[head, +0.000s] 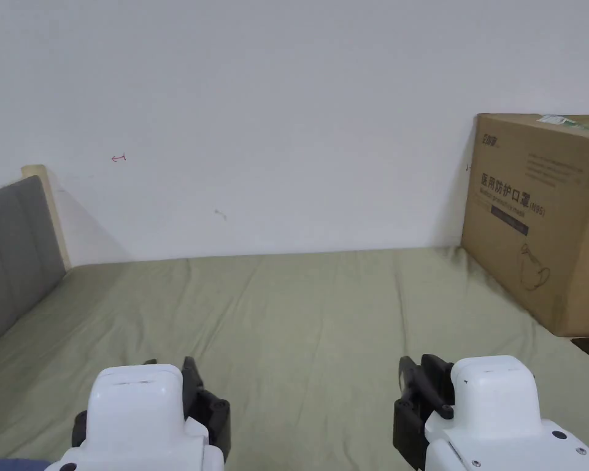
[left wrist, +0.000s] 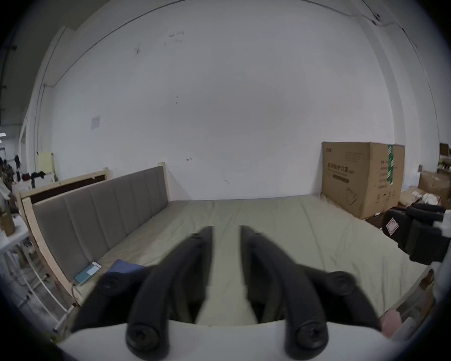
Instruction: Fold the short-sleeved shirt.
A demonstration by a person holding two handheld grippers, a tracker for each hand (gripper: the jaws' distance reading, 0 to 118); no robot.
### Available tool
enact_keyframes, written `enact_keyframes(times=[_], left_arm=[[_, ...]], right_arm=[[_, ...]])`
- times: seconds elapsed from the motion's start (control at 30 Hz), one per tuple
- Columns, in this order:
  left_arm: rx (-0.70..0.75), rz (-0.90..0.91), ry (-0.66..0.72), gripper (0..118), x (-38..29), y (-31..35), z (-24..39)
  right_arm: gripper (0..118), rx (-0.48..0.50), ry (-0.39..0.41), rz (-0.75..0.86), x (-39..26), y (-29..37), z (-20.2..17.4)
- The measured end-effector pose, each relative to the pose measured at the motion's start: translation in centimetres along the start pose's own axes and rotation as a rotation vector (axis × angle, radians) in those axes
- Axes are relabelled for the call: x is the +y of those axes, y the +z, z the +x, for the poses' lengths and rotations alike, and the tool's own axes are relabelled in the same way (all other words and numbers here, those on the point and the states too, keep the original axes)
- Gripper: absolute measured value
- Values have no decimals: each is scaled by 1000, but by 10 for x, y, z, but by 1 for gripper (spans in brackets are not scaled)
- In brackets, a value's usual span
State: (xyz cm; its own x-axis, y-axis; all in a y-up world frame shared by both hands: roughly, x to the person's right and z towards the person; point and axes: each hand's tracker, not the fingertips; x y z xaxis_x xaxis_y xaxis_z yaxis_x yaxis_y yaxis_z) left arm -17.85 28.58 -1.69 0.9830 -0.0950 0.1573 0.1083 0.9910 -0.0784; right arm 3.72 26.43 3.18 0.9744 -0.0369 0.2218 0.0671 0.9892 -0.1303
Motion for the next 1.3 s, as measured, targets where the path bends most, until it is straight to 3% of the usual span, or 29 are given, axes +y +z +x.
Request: enact_keyframes(times=[0.03,0.07,0.13,0.17,0.23,0.3,0.6,0.87,1.03,1.2,1.3], left_arm=[[-1,1,-2,57,-1,-1,0],[-4,6,7,65,-2,0,-1],[-5,3,28,69,-1,0,-2],[-18,-7,37,82,0,-2,-4],[-37,-8,55,107,0,-3,-5],[-50,-8,53,118,1,-4,-6],[3,25,-14,118,2,8,7],[-115,-33,113,118,6,2,-5],[-64,-19,124,118,9,2,-8],[-104,-27,116,118,9,2,-8],[21,-53,65,118,9,6,0]], right_arm=[[74,4,-3,-7,-1,-2,2],[89,14,-10,-15,-1,-3,3],[94,16,-18,-29,-2,-6,4],[105,15,-18,-26,-2,-5,5],[113,3,-2,-13,-2,-5,4],[118,-24,41,-15,-3,-7,1],[118,-24,15,-14,-4,-10,5],[118,-39,-4,-18,-6,-10,12],[118,-77,27,-23,-10,-11,15],[118,-82,24,-26,-12,-11,17],[118,-86,29,-31,-12,-11,17]])
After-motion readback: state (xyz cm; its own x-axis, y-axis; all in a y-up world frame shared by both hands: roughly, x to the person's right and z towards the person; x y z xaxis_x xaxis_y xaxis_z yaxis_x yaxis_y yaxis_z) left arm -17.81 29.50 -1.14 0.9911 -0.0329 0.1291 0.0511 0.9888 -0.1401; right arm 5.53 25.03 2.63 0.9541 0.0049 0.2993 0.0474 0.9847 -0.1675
